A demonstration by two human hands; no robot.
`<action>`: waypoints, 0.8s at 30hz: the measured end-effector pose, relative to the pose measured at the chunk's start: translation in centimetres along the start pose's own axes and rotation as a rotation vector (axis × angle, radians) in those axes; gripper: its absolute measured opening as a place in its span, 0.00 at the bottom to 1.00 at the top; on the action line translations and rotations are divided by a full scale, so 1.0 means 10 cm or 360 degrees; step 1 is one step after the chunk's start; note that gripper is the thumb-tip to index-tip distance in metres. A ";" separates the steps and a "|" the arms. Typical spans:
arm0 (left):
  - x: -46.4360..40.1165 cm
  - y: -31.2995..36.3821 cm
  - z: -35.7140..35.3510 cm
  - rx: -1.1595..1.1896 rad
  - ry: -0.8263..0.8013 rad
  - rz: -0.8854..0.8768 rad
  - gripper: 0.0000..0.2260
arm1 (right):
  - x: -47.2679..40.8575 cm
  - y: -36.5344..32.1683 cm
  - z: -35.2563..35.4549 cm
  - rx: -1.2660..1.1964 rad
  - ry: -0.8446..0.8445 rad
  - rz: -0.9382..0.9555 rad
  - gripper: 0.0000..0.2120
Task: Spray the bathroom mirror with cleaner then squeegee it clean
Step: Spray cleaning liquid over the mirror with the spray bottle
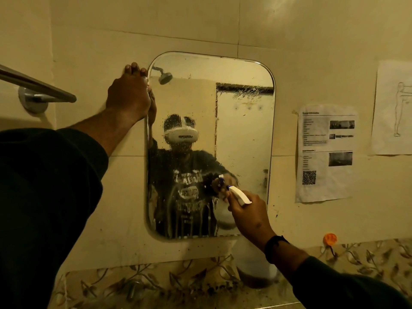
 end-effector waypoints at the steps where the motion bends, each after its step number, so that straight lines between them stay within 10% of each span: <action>1: 0.00 0.00 0.00 0.0005 0.0006 0.0002 0.13 | 0.00 0.00 0.02 -0.0020 0.0001 0.0003 0.10; 24: 0.02 -0.01 -0.01 0.0067 -0.0023 0.0085 0.14 | -0.12 0.21 0.28 0.0036 0.0353 -0.0241 0.10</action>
Point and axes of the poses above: each hand's wrist, its own x-axis away from the middle knuckle, its own z-axis out of the back of the hand, y = z × x, the point moved 3 cm from there along -x, towards the middle knuckle, and after that the axes turned 8 degrees about x, right-handed, at the moved point
